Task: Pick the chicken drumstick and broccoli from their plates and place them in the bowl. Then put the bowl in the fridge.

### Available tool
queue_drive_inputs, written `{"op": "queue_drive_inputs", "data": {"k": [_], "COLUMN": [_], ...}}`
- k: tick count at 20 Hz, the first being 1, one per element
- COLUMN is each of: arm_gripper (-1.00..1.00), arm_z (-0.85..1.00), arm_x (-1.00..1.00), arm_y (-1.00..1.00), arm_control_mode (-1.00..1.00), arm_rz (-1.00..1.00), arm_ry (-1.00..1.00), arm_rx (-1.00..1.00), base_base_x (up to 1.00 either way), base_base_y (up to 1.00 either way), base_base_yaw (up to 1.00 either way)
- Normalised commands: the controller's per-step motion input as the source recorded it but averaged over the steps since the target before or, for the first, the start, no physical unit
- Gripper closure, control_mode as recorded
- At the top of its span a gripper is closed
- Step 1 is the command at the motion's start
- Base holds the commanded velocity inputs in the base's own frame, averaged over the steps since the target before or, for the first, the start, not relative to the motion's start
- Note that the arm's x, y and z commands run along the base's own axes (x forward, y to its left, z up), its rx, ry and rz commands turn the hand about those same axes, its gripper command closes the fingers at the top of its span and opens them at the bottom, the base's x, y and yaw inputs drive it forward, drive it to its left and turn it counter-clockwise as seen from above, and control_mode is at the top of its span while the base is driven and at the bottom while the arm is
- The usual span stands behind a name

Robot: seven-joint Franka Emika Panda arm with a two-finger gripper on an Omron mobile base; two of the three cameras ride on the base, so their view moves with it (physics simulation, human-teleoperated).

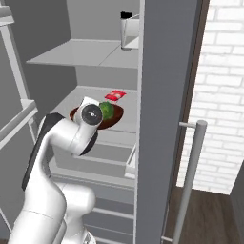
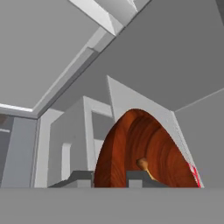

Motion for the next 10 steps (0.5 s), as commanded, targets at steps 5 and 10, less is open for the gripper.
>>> {"op": "queue_drive_inputs", "data": {"k": [5, 10], "arm_gripper": [1.0, 1.0], "arm_z": [-0.17, -0.01], "arm_x": [0.54, 0.72], "arm_y": [0.08, 0.1], "arm_control_mode": [-1.0, -1.0], "arm_rz": [0.0, 0.0], "arm_ry": [0.0, 0.02], "arm_rx": [0.0, 0.0], "base_base_x": [0.0, 0.0], "base_base_y": [0.0, 0.0], "base_base_yaw": [0.0, 0.0]}}
